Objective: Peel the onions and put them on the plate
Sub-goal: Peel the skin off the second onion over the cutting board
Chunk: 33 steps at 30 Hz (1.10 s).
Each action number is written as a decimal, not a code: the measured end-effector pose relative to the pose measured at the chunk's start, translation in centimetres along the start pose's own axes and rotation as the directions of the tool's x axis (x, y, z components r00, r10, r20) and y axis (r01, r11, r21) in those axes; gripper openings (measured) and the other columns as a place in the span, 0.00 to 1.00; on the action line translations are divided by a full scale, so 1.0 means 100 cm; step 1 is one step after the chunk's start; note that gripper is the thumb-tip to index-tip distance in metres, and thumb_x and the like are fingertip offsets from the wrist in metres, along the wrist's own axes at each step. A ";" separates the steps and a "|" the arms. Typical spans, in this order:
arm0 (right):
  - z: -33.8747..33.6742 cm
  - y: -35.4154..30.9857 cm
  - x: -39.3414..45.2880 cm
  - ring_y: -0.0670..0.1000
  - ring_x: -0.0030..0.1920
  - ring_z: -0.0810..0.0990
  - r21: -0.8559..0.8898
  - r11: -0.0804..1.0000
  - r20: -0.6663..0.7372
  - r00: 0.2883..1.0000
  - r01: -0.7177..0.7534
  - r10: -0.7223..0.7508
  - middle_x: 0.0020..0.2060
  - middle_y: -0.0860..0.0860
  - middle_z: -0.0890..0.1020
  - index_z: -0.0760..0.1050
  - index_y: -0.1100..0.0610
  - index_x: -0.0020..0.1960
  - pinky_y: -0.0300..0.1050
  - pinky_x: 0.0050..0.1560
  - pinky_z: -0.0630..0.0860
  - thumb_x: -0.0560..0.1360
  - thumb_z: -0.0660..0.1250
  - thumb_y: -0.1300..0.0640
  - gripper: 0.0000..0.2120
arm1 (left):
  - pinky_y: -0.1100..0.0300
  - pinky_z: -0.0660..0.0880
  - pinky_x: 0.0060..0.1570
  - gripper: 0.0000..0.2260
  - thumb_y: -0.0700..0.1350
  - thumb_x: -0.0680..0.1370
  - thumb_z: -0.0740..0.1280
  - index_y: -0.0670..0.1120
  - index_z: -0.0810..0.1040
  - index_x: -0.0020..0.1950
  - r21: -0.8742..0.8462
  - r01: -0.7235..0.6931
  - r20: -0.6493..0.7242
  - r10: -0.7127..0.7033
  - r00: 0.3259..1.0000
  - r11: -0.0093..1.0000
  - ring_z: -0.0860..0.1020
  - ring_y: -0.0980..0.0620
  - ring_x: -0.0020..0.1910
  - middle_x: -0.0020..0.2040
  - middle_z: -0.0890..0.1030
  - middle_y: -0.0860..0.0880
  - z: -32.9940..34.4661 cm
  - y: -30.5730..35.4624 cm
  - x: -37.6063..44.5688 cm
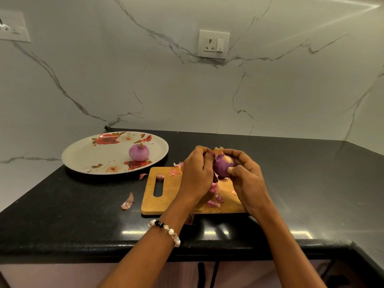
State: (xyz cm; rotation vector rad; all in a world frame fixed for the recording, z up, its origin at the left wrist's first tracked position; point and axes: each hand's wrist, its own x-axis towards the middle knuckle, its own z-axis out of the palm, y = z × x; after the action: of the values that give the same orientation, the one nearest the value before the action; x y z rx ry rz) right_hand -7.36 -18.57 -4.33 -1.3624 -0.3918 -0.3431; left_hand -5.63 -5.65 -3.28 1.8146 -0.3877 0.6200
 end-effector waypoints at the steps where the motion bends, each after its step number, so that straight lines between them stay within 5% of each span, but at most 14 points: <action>1: 0.000 0.000 0.001 0.52 0.52 0.82 0.013 1.000 -0.004 1.000 0.001 -0.001 0.52 0.52 0.81 0.78 0.56 0.54 0.39 0.45 0.79 0.65 0.62 0.63 0.19 | 0.57 0.80 0.44 0.09 0.47 0.82 0.58 0.44 0.73 0.54 0.001 -0.002 0.007 0.002 1.000 1.000 0.78 0.50 0.48 0.49 0.77 0.46 0.000 0.000 0.000; 8: -0.002 0.002 0.001 0.54 0.52 0.80 -0.050 0.998 -0.048 0.998 0.027 -0.029 0.51 0.52 0.79 0.77 0.54 0.51 0.42 0.43 0.81 0.65 0.59 0.62 0.17 | 0.70 0.77 0.40 0.10 0.50 0.80 0.59 0.46 0.75 0.53 -0.113 0.061 0.016 -0.059 0.998 0.992 0.79 0.53 0.45 0.44 0.78 0.54 -0.004 0.005 -0.001; 12: -0.003 0.002 0.000 0.54 0.50 0.80 -0.083 0.995 -0.024 0.998 0.053 -0.056 0.49 0.52 0.81 0.79 0.54 0.50 0.43 0.42 0.81 0.66 0.58 0.62 0.16 | 0.68 0.77 0.44 0.18 0.59 0.72 0.64 0.49 0.78 0.54 -0.081 -0.045 0.038 0.048 0.998 0.996 0.79 0.57 0.47 0.48 0.80 0.53 -0.005 0.006 -0.002; 19: 0.000 0.003 -0.002 0.48 0.53 0.81 -0.227 0.970 -0.022 0.995 0.085 -0.092 0.47 0.47 0.83 0.80 0.52 0.52 0.41 0.48 0.80 0.68 0.59 0.61 0.16 | 0.62 0.80 0.46 0.09 0.47 0.77 0.67 0.45 0.82 0.53 -0.058 -0.044 -0.066 0.040 0.997 0.997 0.80 0.53 0.46 0.46 0.83 0.49 -0.004 -0.002 0.001; 25: -0.001 0.002 -0.002 0.49 0.53 0.82 -0.281 0.954 -0.067 0.989 0.105 -0.129 0.52 0.51 0.83 0.79 0.54 0.55 0.39 0.47 0.80 0.70 0.60 0.60 0.17 | 0.64 0.79 0.46 0.18 0.57 0.72 0.68 0.47 0.81 0.56 -0.074 -0.027 0.003 0.027 1.000 0.997 0.80 0.55 0.48 0.49 0.83 0.52 -0.004 0.002 -0.002; 33: -0.003 0.004 -0.002 0.49 0.53 0.82 -0.331 0.935 -0.070 0.985 0.124 -0.156 0.51 0.49 0.82 0.79 0.54 0.56 0.40 0.48 0.81 0.70 0.61 0.60 0.17 | 0.58 0.80 0.49 0.14 0.48 0.74 0.71 0.46 0.82 0.57 -0.090 0.005 -0.001 -0.005 1.000 0.996 0.81 0.54 0.49 0.51 0.83 0.49 -0.003 -0.003 0.000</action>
State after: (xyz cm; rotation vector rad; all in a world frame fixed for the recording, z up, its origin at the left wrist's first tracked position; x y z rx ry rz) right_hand -7.30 -18.77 -4.81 -1.6380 -0.3636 -0.6106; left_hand -5.55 -5.25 -3.41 1.7285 -0.4034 0.5913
